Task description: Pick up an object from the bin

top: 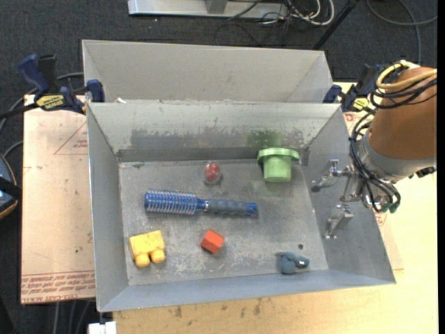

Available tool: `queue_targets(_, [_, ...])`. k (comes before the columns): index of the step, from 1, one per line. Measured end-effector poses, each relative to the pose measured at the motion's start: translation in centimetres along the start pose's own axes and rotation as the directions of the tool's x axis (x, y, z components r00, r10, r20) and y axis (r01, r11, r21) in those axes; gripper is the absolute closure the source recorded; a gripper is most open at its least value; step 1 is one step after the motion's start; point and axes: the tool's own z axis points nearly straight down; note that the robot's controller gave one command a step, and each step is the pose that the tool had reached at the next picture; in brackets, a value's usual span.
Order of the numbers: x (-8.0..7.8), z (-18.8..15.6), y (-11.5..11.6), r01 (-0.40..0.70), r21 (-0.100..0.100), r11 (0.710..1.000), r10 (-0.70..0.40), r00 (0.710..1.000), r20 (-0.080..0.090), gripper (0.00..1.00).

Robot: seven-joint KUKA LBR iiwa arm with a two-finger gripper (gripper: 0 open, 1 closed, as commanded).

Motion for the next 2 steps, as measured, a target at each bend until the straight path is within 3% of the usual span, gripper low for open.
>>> queue_targets(1, [2.2,8.4,7.4,0.119,-0.003,0.993,-0.119,0.993,0.000,0.00])
queue_targets(2, [0.3,13.2,2.0,0.704,0.008,0.710,-0.704,0.710,0.012,0.00])
